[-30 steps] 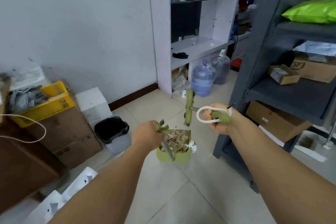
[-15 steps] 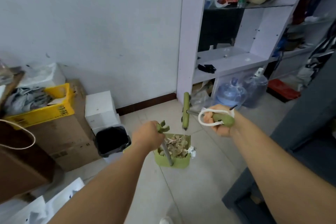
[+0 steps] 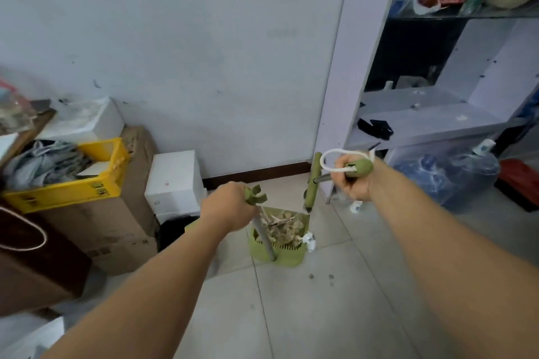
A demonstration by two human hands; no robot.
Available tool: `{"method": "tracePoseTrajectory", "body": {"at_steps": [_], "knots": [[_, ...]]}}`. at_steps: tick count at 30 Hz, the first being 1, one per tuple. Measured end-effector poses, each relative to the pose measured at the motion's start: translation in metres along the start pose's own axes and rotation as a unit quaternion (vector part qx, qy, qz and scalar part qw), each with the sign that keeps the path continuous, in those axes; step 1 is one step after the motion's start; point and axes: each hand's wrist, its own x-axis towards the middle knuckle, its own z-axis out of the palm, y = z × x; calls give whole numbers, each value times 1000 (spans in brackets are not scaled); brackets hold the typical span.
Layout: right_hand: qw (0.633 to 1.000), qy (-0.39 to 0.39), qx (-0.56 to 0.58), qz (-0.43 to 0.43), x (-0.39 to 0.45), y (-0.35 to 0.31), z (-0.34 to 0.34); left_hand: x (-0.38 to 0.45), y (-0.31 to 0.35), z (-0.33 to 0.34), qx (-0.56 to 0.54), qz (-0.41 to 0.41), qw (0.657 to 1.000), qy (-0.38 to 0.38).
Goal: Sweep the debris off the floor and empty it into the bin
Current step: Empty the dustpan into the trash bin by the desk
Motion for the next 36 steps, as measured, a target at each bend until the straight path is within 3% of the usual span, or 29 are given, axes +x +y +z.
{"method": "tracePoseTrajectory", "body": {"at_steps": [11, 24, 31, 36], "knots": [[991, -16, -129, 31, 97, -81, 34, 37, 9, -34, -10, -92, 994, 61], [969, -35, -224, 100, 204, -130, 86, 111, -4, -48, -39, -144, 987, 66], [919, -94, -365, 111, 289, -177, 92, 166, 15, -45, -45, -207, 974, 79], [892, -81, -424, 134, 358, -219, 100, 208, 49, -27, -54, -280, 954, 90]]}}
